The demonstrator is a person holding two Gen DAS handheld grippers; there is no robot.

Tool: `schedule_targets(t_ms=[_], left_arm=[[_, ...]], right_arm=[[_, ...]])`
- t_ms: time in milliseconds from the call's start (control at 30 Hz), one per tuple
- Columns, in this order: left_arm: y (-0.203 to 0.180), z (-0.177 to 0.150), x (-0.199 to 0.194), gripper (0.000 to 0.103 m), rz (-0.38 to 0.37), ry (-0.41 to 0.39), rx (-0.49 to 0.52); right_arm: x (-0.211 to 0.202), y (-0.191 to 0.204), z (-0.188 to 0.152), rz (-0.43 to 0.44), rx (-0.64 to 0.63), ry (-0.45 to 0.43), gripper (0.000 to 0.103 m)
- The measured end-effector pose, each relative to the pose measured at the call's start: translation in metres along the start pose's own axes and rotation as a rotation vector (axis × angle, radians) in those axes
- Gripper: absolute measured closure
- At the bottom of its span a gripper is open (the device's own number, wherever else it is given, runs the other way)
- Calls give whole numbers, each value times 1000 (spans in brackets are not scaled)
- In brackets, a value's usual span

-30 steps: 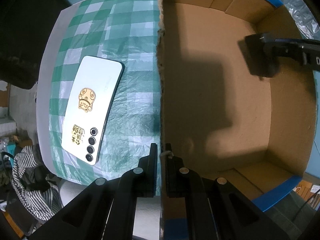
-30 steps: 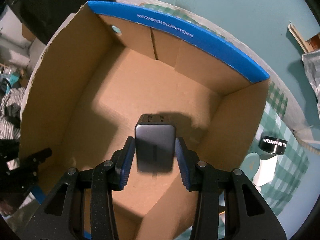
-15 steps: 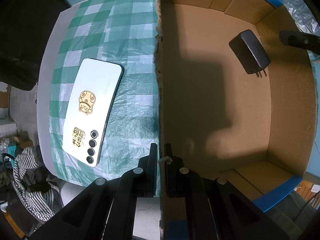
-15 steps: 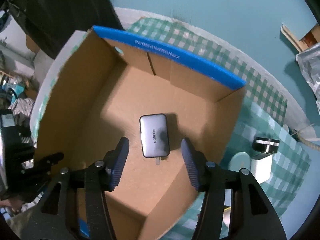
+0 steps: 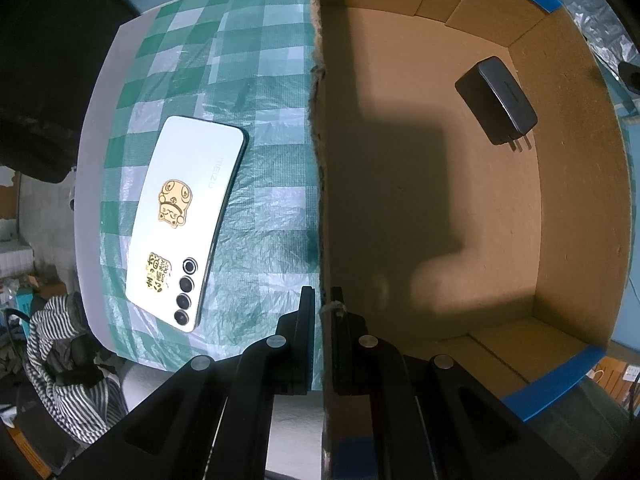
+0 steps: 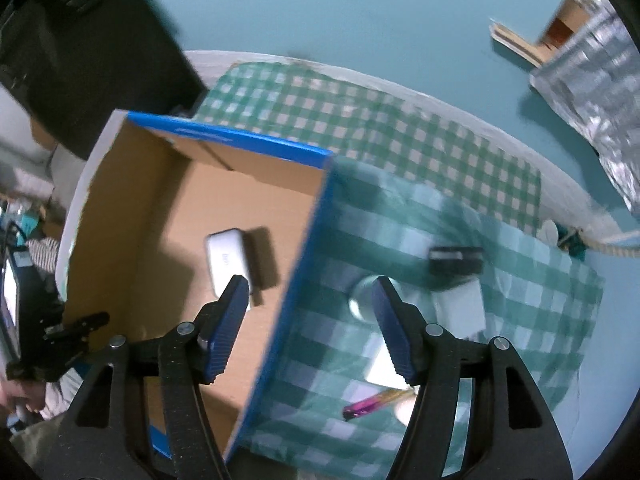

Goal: Organize rigid objects
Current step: 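Move the right tool to the mint-green round tin and grasp it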

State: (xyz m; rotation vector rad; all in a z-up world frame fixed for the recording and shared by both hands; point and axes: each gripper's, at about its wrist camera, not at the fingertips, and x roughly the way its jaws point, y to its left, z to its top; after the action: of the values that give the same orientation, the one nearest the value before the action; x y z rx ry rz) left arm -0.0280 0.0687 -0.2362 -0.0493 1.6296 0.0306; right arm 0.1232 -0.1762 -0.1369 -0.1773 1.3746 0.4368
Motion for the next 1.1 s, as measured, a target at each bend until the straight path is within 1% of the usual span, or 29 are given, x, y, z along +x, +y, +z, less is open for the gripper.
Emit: schedule_targets(t_ms=[133, 333, 933, 1000, 1100], left_arm=[[0, 0, 0, 97, 0, 0, 1], [-2, -1, 0, 97, 1, -3, 2], [-6, -5, -3, 97, 5, -11, -5], [-7, -5, -4, 97, 7, -12, -4], [-7, -8, -6, 97, 10, -15, -3]], right_arm=[[6, -24, -4, -7, 51, 16, 39], [25, -42, -8, -24, 79, 56, 39], [81, -43, -18, -27, 62, 134, 39], [84, -44, -19, -22, 66, 138, 42], [87, -44, -21, -18, 63, 144, 52]])
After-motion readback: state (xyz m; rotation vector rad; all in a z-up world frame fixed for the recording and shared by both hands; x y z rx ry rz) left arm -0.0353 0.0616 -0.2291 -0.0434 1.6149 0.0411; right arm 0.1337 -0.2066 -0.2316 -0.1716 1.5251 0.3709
